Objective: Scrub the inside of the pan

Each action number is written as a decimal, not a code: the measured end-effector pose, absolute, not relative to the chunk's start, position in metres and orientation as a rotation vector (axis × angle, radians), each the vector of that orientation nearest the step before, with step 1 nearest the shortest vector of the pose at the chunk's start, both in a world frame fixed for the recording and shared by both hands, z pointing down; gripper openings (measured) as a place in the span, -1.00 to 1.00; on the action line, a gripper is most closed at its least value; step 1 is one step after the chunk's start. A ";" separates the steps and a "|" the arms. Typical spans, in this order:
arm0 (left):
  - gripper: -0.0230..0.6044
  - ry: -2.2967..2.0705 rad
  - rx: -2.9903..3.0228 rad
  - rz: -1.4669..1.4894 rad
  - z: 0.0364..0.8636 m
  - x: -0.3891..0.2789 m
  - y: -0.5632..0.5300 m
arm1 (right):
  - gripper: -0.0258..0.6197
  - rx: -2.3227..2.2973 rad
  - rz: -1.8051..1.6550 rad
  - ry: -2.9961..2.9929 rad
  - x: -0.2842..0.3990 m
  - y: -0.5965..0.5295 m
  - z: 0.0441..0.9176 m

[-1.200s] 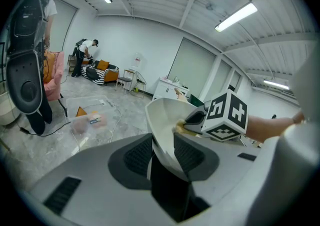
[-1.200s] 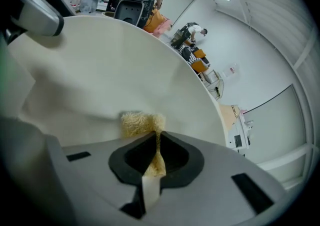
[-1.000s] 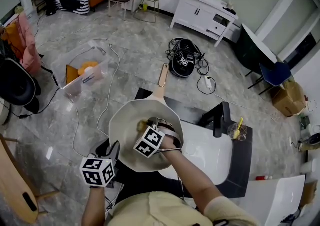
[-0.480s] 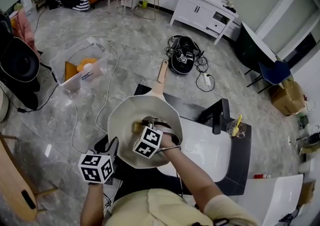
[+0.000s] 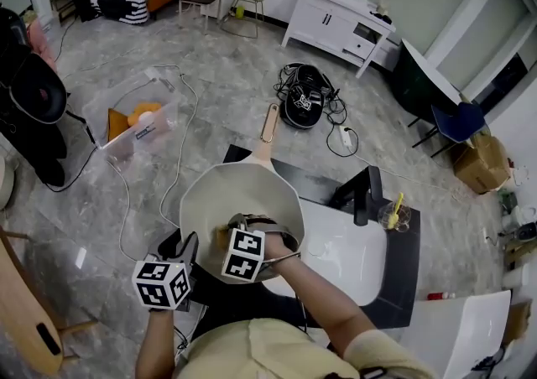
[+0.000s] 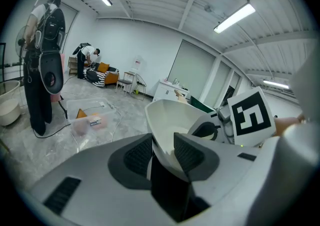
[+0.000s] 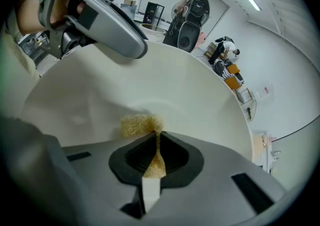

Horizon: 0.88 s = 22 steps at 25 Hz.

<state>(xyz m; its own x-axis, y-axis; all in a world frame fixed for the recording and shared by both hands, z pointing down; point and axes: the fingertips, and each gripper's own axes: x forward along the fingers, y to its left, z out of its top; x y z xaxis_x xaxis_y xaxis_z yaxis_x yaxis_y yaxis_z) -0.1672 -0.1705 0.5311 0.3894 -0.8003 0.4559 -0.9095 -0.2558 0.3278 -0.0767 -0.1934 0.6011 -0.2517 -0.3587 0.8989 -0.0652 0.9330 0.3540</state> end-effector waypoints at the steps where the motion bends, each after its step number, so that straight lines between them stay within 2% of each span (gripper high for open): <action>1: -0.48 -1.463 2.113 0.265 0.531 -0.167 -0.170 | -0.81 0.303 -0.275 -1.815 -0.077 -0.190 0.601; 22: -0.48 -1.507 2.119 0.283 0.524 -0.165 -0.156 | -0.81 0.073 0.130 -1.772 -0.056 -0.132 0.608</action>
